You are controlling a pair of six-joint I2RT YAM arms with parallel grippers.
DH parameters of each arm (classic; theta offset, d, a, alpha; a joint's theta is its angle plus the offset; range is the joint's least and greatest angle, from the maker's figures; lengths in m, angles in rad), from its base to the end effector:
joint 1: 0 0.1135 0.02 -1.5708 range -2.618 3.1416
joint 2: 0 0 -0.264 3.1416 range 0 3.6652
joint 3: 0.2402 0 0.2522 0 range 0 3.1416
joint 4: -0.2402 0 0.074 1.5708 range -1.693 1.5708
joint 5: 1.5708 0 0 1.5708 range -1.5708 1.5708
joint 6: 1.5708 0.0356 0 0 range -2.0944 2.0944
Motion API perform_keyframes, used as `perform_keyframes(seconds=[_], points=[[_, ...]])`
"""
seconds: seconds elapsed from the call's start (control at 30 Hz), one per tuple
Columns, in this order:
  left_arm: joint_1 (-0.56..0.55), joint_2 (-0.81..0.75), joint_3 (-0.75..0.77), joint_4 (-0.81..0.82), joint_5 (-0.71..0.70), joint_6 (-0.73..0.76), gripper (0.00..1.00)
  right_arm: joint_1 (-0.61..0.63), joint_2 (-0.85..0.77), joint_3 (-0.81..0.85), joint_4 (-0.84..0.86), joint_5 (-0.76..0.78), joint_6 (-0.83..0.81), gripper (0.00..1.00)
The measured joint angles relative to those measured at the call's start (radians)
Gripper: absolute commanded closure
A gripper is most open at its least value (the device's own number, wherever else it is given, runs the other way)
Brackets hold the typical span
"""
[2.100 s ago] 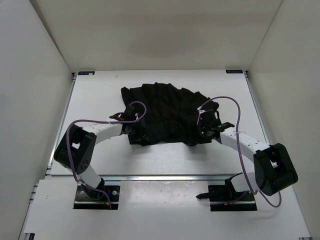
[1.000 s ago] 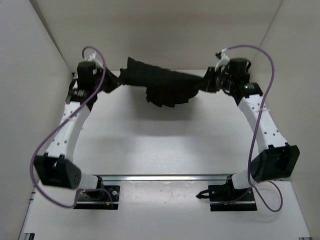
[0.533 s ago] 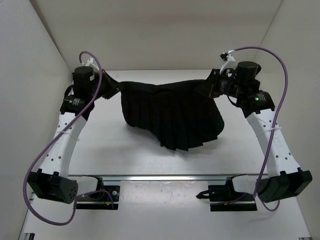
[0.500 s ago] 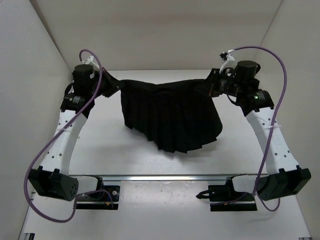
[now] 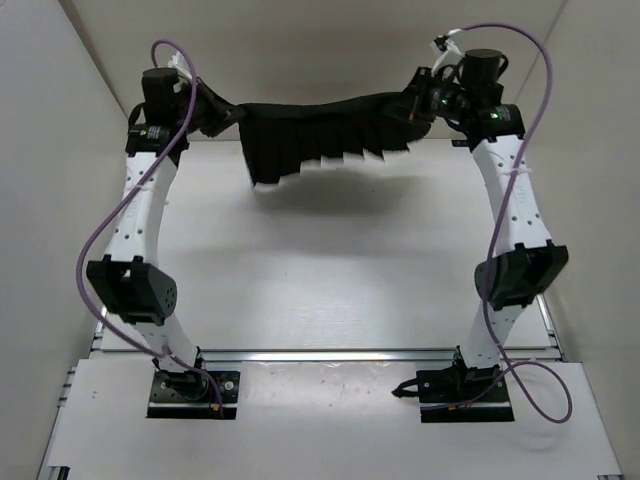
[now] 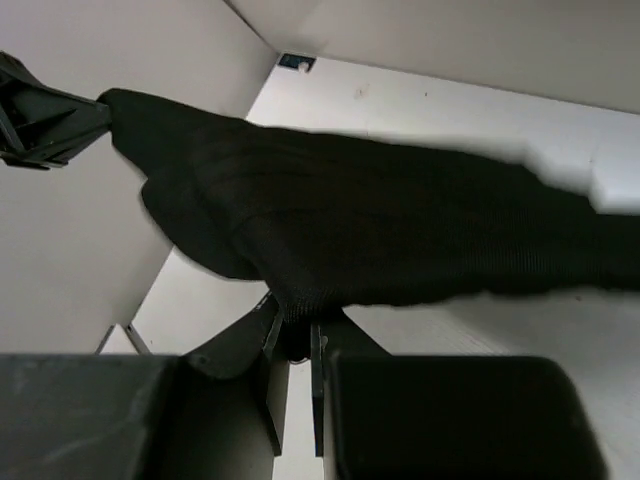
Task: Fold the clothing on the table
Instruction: Flatten the skirt out, then fold the skirt
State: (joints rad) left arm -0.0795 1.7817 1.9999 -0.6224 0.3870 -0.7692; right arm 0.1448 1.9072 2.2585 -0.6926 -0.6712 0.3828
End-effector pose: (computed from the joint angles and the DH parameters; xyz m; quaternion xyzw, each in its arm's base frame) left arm 0.3974 -0.0451 0.4412 -0.1772 0.8067 -0.3688 0.4265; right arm 0.4050 0.0814 0.4692 -0.0970 0.7884 0.4017 0.4556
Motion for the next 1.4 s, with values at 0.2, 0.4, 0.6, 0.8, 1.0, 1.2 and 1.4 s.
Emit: perform_keyframes(seconds=[0.2, 0.4, 0.6, 0.8, 1.0, 1.2, 1.4], points=[[-0.025, -0.278, -0.425, 0.145, 0.03, 0.0, 1.0, -0.078, -0.255, -0.503, 0.168, -0.074, 0.029, 1.0], [-0.111, -0.423, -1.097, 0.309, 0.033, -0.002, 1.0, -0.132, -0.302, -1.167, 0.318, -0.144, 0.061, 0.99], [-0.137, -0.448, -1.477, 0.23, 0.033, 0.013, 1.0, -0.063, -0.327, -1.458, 0.219, -0.116, 0.037, 1.0], [-0.148, -0.579, -1.498, 0.2, 0.018, 0.047, 1.0, -0.048, -0.467, -1.593, 0.198, -0.092, 0.044, 1.0], [-0.208, -0.718, -1.514, 0.11, 0.007, 0.042, 1.0, 0.001, -0.658, -1.704, 0.132, -0.048, 0.075, 1.0], [-0.293, -0.982, -1.499, -0.063, -0.016, -0.001, 1.0, 0.05, -0.909, -1.783, -0.001, -0.071, 0.122, 1.0], [-0.247, -0.854, -1.236, -0.18, -0.001, 0.019, 0.96, -0.027, -0.89, -1.677, -0.098, -0.145, 0.115, 1.0]])
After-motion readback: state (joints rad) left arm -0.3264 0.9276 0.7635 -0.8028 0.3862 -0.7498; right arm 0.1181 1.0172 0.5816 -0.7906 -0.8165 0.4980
